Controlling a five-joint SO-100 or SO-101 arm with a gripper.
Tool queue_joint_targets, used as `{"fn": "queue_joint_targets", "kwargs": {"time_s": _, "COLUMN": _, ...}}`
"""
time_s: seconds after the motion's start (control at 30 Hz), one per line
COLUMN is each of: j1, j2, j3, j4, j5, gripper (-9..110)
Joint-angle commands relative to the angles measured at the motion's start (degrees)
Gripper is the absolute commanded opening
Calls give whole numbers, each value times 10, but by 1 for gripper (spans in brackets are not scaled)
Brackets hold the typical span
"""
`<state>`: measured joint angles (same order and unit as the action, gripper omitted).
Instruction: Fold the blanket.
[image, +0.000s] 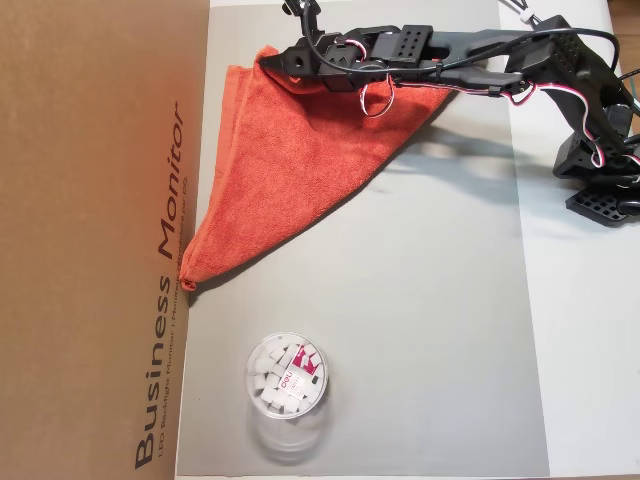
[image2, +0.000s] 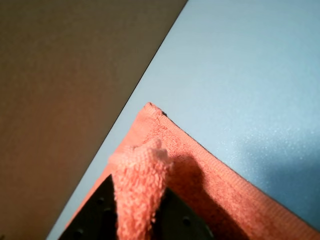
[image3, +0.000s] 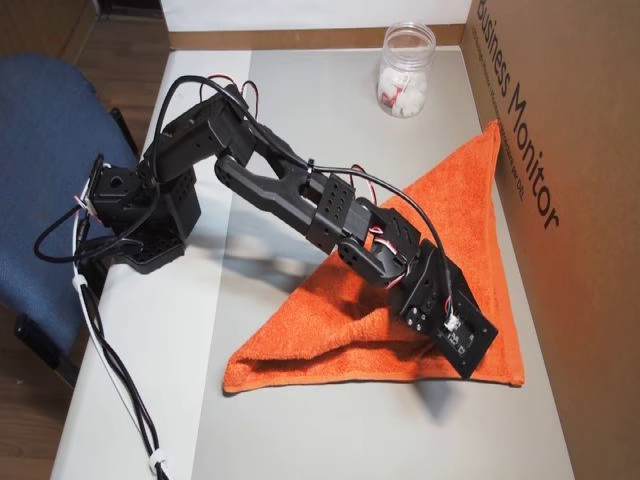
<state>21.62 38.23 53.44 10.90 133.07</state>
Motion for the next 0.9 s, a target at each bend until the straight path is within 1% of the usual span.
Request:
{"fn": "queue_joint_targets", "kwargs": {"time_s": 0.0, "j1": 4, "j2": 6, "j3": -31, "j4": -11, "j5": 24, "gripper": 0}}
{"fn": "queue_joint_targets", "kwargs": {"time_s": 0.2, "j1": 5, "j2": 6, "j3": -31, "j4": -15, "j5": 27, "gripper": 0}}
{"fn": "queue_joint_targets", "kwargs": {"time_s": 0.3, "j1": 5, "j2": 6, "j3": -25, "j4": -54, "j5": 27, "gripper": 1}}
{"fn": "queue_joint_targets", "kwargs": {"time_s": 0.37, "j1": 5, "j2": 7, "j3": -21, "j4": -76, "j5": 27, "gripper": 5}}
{"fn": "queue_joint_targets", "kwargs": {"time_s": 0.53, "j1": 5, "j2": 15, "j3": -21, "j4": -78, "j5": 19, "gripper": 21}}
{"fn": "queue_joint_targets", "kwargs": {"time_s": 0.63, "j1": 6, "j2": 17, "j3": -23, "j4": -76, "j5": 12, "gripper": 23}}
{"fn": "queue_joint_targets", "kwargs": {"time_s": 0.73, "j1": 14, "j2": 18, "j3": -27, "j4": -75, "j5": -45, "gripper": 23}}
{"fn": "queue_joint_targets", "kwargs": {"time_s": 0.87, "j1": 26, "j2": 18, "j3": -30, "j4": -79, "j5": -150, "gripper": 23}}
